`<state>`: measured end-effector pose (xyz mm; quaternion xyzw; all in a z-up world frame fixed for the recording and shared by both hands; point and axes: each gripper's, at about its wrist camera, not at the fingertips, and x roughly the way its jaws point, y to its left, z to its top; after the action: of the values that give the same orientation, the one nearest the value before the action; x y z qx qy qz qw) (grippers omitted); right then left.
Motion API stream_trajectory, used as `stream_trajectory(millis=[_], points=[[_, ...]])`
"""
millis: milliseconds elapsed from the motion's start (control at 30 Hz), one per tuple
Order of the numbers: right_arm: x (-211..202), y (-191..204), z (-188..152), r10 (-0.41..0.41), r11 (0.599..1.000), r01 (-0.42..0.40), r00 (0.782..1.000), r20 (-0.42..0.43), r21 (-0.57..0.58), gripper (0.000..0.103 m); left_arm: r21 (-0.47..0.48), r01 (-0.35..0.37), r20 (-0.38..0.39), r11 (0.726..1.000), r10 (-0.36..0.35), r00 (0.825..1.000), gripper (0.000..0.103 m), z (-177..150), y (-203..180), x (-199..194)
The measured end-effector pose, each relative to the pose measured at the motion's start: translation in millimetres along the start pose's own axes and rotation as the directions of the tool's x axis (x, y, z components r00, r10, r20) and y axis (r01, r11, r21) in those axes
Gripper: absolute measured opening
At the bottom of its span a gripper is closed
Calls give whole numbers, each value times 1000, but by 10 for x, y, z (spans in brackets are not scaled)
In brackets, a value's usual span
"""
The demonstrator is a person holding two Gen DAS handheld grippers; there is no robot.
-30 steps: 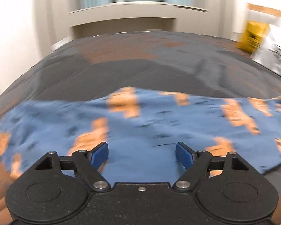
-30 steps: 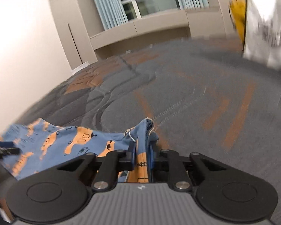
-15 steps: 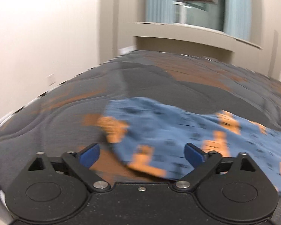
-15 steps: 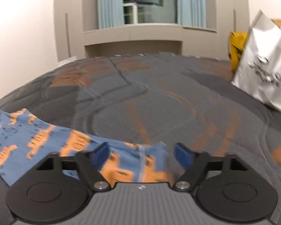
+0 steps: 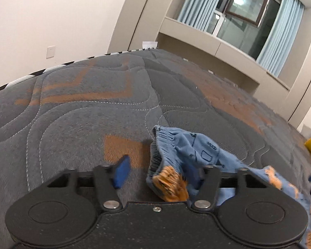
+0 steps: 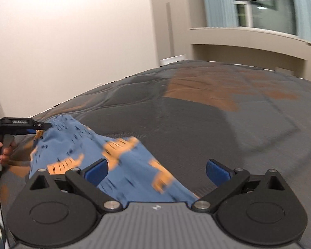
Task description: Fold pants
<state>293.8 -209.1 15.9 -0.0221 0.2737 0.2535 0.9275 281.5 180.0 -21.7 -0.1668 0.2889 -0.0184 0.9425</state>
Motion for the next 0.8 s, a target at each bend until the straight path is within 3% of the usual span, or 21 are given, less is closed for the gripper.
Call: stream_trajectory(millis=[33,67,167,233,300,333,400,500,600,667,700,767,800], points=[[162,47,63,22,1000,-22,1000,-14,-10,98,17,8,-9,1000,-8,1000,33,3,-30,36],[323,83,121,41,999,-42,999,-34,-16,94,32,25,-17,999,-25,1000,27,-1,-59,62],[779,149,223,73,997,-76,991,-109,-23,75,72,-12,22,997,10,1000,13,11,-170,3],[1037,188,268,86,995,-93,983,-161,-35,31,99,-8,92,995,-2,996,12,45,-260,-185],[1115,213,278,116,992,-122,980,-159,-27,21,120,-6,149,993,-12,989,12,84,-312,-354],[1121,232,298,104,993,-111,982,-156,-36,9,128,-6,173,992,-17,985,12,108,-334,-439],[1096,267,313,59,995,-70,989,-135,-78,9,144,-13,181,990,-14,983,12,135,-376,-509],[1094,244,283,61,996,-69,988,-141,-54,9,148,-51,137,988,31,990,12,106,-366,-401],[1121,284,221,34,995,-47,991,-132,-93,9,112,-72,55,991,66,996,12,18,-225,-179],[1129,309,224,25,995,-37,992,-124,-97,14,64,-55,33,996,53,998,19,-32,-120,-110],[1094,313,227,7,995,-20,993,-118,-101,25,51,-56,41,997,53,998,23,-39,-98,-123],[979,325,230,-23,994,12,994,-105,-109,43,64,-88,57,994,85,995,49,-41,-106,-198],[889,333,218,-25,993,15,995,-93,-113,59,76,-107,73,991,102,992,57,-48,-135,-241]])
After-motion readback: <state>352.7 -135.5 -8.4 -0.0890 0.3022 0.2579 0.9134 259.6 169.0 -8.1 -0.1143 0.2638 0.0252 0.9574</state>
